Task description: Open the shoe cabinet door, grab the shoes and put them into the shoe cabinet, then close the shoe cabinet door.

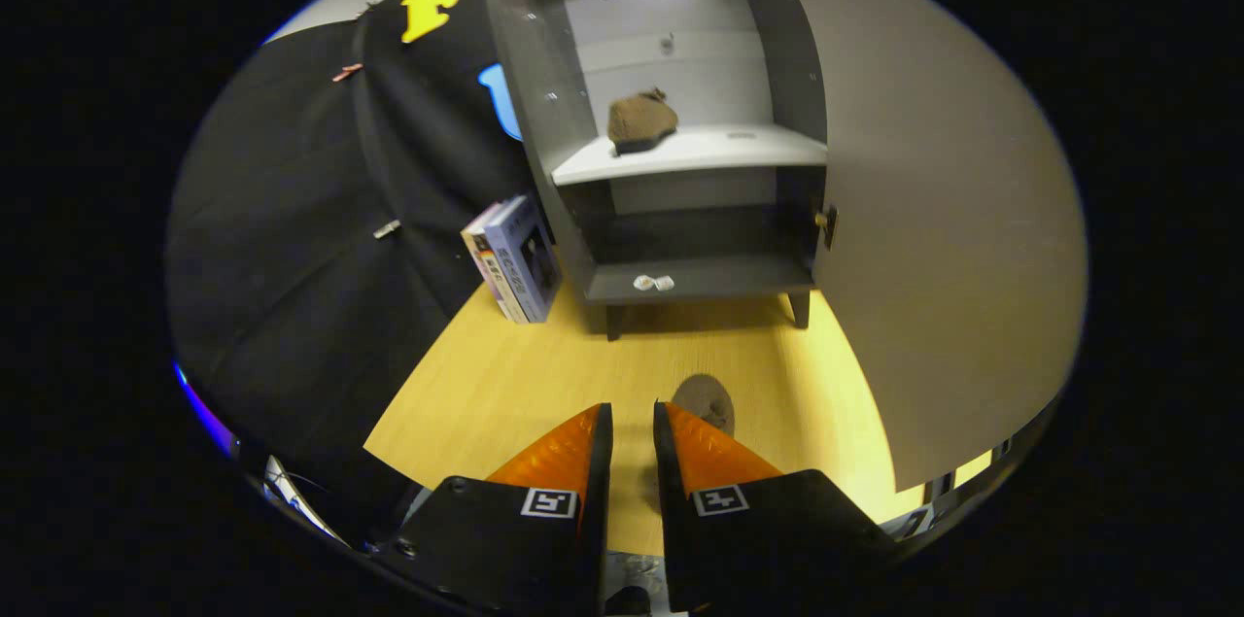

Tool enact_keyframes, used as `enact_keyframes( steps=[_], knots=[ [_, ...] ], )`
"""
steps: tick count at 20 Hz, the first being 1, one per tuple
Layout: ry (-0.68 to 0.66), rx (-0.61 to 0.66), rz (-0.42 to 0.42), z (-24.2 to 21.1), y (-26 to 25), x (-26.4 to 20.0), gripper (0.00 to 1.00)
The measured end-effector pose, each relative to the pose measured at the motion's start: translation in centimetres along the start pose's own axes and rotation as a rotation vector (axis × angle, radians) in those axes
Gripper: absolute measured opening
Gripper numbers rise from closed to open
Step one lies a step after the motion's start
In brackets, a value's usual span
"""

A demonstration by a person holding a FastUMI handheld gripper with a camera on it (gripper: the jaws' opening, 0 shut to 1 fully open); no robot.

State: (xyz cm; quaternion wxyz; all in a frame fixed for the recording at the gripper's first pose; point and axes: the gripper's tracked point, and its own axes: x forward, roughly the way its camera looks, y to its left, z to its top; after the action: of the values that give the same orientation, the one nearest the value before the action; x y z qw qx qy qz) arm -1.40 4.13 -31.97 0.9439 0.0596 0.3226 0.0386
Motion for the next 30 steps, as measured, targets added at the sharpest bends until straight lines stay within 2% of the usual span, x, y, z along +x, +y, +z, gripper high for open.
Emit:
enact_keyframes(
  steps=[8, 14, 20, 25, 30],
  knots=[
    [0.18, 0.019, -0.179, -8.7, -2.9, 8.2, 0.29],
    [0.238, 0.05, -0.191, -12.8, -3.9, 13.0, 0.29],
    [0.231, 0.001, -0.208, -14.2, -5.1, 17.6, 0.29],
    [0.193, -0.035, -0.198, -13.2, -5.6, 19.9, 0.29],
    [0.163, -0.019, -0.19, -12.4, -6.5, 21.7, 0.29]
  ],
)
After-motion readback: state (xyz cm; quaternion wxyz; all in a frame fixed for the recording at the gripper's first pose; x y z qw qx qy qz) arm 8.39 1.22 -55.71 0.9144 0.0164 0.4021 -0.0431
